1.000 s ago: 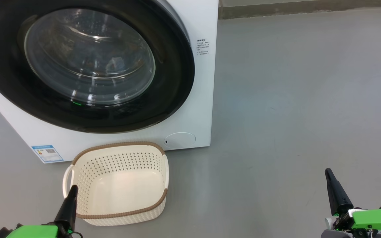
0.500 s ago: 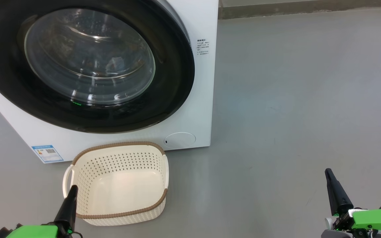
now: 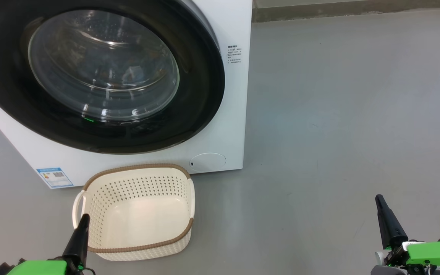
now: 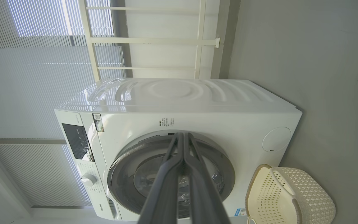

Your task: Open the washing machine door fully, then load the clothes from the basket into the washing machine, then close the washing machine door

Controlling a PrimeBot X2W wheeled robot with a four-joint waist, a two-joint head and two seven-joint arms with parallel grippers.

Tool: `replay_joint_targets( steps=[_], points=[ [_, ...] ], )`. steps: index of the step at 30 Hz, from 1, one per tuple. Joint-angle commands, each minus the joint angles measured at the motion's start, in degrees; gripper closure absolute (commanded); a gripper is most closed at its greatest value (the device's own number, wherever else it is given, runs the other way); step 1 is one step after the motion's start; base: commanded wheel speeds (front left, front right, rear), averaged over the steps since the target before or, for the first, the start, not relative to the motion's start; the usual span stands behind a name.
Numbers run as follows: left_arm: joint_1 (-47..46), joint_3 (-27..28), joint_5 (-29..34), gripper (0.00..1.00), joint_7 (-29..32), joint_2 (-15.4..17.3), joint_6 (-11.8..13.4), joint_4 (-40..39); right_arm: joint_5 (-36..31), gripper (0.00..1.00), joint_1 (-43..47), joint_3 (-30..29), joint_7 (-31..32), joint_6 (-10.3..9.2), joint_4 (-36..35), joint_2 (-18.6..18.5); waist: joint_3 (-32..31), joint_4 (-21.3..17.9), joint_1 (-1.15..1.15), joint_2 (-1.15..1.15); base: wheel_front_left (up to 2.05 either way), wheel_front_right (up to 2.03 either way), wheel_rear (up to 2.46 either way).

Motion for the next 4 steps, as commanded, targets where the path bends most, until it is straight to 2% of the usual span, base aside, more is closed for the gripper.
replay_joint_targets(
  steps=[1,4],
  points=[
    [-2.4,2.0,0.0,1.00,0.3,0.6,-0.2,-1.0,-0.2,1.00,-2.2,1.3,0.5,-0.06,-1.4,-0.2,0.0,0.0,0.00,0.00,0.00,0.00,0.00],
    [-2.4,2.0,0.0,1.00,0.3,0.6,-0.2,-1.0,-0.2,1.00,-2.2,1.3,0.5,-0.06,-1.4,-0.2,0.0,0.0,0.00,0.00,0.00,0.00,0.00]
  ],
)
